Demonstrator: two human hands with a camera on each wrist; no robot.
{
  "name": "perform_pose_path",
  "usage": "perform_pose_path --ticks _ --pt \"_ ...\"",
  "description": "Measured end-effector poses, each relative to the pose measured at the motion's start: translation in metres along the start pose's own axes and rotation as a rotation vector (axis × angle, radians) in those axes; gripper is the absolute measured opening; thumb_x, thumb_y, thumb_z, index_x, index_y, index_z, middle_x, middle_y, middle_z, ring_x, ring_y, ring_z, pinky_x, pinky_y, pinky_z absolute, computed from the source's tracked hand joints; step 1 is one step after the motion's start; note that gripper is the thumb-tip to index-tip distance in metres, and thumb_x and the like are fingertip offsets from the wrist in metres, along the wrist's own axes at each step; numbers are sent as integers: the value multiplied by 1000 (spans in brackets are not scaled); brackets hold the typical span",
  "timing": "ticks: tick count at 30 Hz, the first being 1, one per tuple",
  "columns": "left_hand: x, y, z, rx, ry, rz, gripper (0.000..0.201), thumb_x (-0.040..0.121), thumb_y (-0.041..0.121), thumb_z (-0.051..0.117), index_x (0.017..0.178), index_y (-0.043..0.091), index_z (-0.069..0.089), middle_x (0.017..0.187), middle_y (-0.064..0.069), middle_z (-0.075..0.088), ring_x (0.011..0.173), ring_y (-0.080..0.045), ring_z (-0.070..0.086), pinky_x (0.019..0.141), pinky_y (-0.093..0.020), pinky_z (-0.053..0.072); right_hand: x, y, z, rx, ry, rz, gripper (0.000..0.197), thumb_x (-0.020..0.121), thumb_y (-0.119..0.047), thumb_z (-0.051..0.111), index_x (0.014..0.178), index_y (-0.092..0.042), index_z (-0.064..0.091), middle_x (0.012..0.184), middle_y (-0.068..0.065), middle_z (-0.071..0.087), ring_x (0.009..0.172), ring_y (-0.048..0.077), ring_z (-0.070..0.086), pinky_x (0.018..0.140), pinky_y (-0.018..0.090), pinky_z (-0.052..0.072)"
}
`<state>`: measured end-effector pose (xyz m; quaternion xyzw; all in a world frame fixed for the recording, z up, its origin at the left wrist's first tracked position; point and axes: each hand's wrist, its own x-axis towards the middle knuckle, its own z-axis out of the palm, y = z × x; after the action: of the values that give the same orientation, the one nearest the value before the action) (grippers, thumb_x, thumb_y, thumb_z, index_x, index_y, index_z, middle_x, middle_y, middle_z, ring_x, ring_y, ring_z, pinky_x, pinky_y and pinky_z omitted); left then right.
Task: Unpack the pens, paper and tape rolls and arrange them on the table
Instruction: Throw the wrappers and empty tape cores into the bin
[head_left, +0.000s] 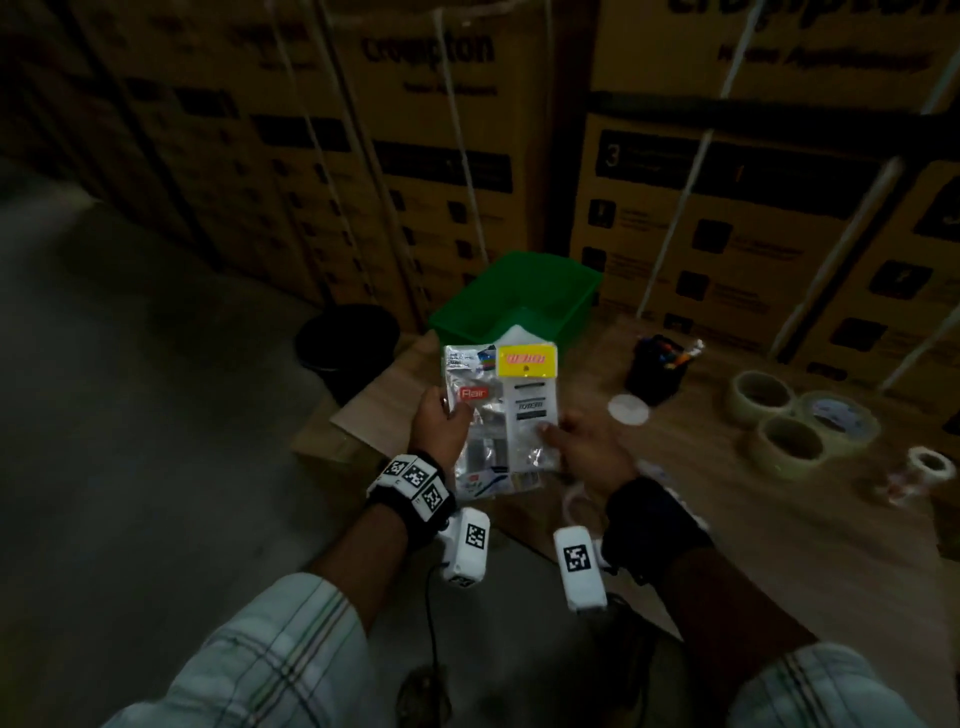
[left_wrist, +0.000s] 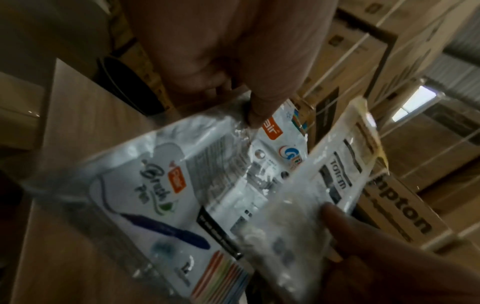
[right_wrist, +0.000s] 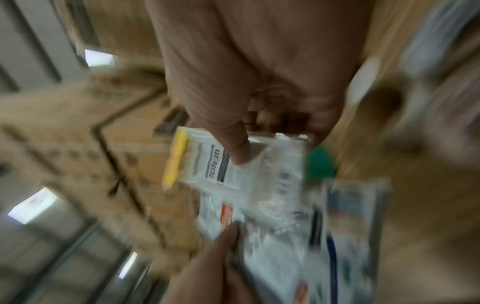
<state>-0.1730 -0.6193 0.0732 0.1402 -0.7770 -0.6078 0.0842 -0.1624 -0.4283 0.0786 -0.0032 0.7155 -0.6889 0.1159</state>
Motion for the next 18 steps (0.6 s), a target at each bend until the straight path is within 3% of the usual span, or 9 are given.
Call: perform_pose_path --ticks 1,3,6,10,12,14,17,18 --pt "7 -1 -12 -38 18 -18 21 86 19 62 105 11 56 100 -6 68 92 -23 64 84 -36 51 11 -1 18 -13 -47 14 12 93 -9 56 100 -2 62 89 7 69 67 10 69 57 22 56" --pt "27 -4 -39 -93 48 -56 27 85 26 65 106 12 57 101 -6 70 94 -25 67 83 -39 55 37 -5 53 -51 -133 11 5 92 -7 56 89 -7 60 87 3 67 72 15 65 60 21 54" --pt "61 -11 -81 -110 67 -73 10 93 18 59 100 12 54 95 -6 66 87 -22 64 73 -31 52 82 -8 103 -88 -174 9 14 92 -5 56 82 -15 56 87 -1 66 76 13 63 64 20 55" --pt "126 -28 -136 -90 48 -14 9 94 13 56 103 10 54 96 -9 66 84 -20 63 73 -33 54 150 -6 166 -51 -157 42 17 88 -7 62 96 -11 49 100 8 66 84 20 65 72 32 55" --pt "160 -33 -163 -98 33 3 11 95 11 54 105 7 54 88 2 63 77 -9 60 63 -17 52 188 -7 198 4 -193 69 31 86 -6 65 112 -10 50 114 12 65 96 28 66 81 43 56" --pt "191 -43 -189 -97 21 -9 6 96 10 52 102 8 53 85 6 60 78 -10 59 60 -10 49 219 -10 228 -17 -250 107 32 86 -6 64 116 -8 56 117 14 66 102 32 66 89 51 54" --pt "239 -55 -226 -64 -21 -35 10 95 8 52 92 17 52 87 -3 62 83 -21 60 77 -37 53 261 -18 267 -71 -255 144 18 87 -7 64 103 -14 64 111 16 69 97 35 68 89 53 54" --pt "255 -60 -235 -47 -38 -52 8 94 8 52 94 15 53 86 -4 61 80 -21 60 78 -40 52 273 -22 278 -78 -226 132 15 87 -6 63 98 -16 64 109 16 70 93 34 69 86 52 55"
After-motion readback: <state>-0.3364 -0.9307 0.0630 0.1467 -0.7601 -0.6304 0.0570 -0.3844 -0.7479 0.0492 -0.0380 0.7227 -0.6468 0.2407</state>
